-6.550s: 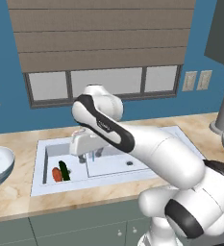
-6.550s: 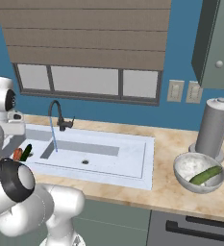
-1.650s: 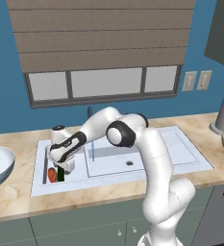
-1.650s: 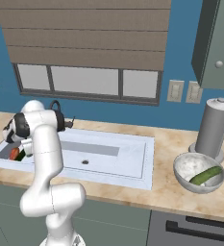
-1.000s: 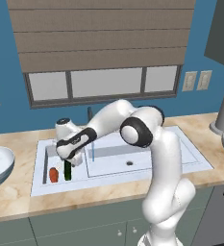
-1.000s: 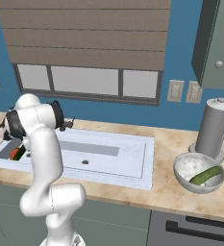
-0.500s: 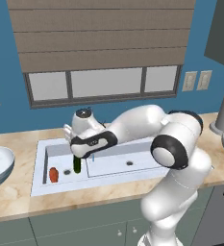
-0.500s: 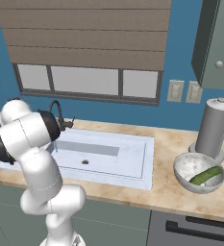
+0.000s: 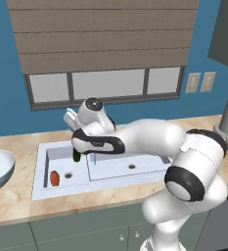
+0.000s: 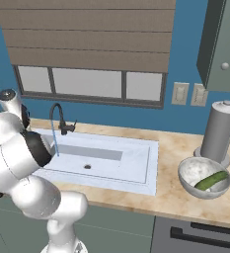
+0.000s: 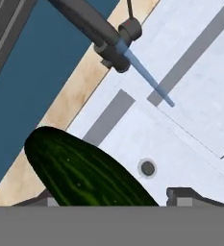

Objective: Pick the cucumbers from the sink and place them in one bowl. Place the sweet potato in the other bowl. Then turn off the sink faucet.

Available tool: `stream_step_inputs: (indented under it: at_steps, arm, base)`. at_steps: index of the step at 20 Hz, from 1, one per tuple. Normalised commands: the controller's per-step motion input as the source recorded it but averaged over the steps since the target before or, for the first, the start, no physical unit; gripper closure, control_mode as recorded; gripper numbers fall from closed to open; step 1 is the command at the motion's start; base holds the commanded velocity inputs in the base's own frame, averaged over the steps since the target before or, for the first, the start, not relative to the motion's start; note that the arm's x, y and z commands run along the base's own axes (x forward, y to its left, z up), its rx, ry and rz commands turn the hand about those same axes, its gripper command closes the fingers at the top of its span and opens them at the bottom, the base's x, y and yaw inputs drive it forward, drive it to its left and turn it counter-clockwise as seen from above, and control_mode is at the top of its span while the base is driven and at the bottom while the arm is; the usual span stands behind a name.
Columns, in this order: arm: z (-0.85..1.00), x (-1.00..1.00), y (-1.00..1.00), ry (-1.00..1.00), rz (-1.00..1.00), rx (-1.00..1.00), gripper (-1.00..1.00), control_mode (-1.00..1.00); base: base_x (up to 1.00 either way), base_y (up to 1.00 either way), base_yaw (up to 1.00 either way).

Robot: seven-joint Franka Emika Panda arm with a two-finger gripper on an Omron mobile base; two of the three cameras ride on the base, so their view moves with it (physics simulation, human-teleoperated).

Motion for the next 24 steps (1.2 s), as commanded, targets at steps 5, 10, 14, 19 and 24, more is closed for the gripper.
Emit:
stream_step_inputs:
  at_steps: [5, 10, 14, 19, 24]
  arm:
    - [1.00, -0.20, 0.00, -0.14, 0.00, 0.02, 1.00, -1.00]
    - [0.90, -0.49, 0.00, -0.14, 0.01, 0.00, 1.00, -1.00]
    - [0.71, -0.69, 0.00, -0.16, 0.05, 0.00, 1.00, -1.00]
    - [0.72, -0.72, -0.12, -0.19, 0.01, -0.01, 1.00, -1.00]
    - [0.48, -0.65, -0.55, -0.09, 0.01, -0.02, 1.00, -1.00]
  base:
    - [0.00, 0.00, 0.00]
    - [0.00, 0.00, 0.00]
    - [0.00, 0.00, 0.00]
    - [0.00, 0.00, 0.00]
    - [0.00, 0.00, 0.00]
